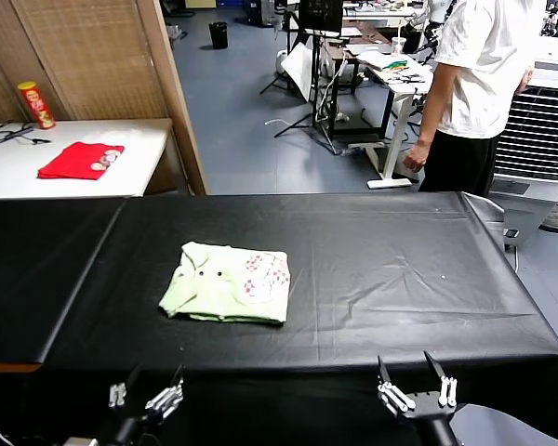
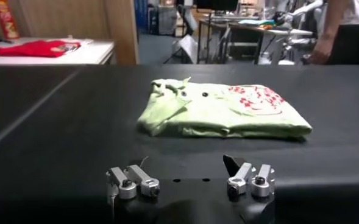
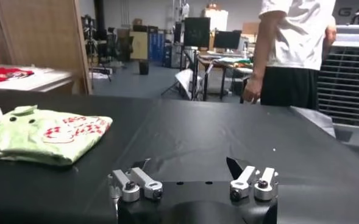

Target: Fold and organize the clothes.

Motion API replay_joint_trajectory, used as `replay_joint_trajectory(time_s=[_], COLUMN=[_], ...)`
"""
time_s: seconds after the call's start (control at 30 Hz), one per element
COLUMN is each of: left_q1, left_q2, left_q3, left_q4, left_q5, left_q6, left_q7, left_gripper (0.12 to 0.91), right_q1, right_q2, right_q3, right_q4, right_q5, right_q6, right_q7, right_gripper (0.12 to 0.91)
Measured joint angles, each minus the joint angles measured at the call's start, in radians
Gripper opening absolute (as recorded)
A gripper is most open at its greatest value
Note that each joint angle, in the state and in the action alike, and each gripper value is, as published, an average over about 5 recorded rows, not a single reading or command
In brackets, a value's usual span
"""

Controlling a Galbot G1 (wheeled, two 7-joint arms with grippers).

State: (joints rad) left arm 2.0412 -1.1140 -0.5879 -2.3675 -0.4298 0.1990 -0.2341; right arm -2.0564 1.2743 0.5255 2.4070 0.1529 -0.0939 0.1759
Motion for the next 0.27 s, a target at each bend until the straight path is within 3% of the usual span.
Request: replay_joint_trajectory(time_s=[0.27], left_q1=[0.011], left_q2=[0.000], left_q3=[-0.009], left_q4=[-0.015], left_q5=[-0.003], left_q6=[0.015], left_q7=[0.001], left_gripper=[0.798], right_q1=[-0.011], right_q2=[0.005], right_q3=[-0.004], right_q4=[0.003], right_q5=[0.001], right_q6=[-0.001], right_q7=[-0.001], right_gripper=[0.798])
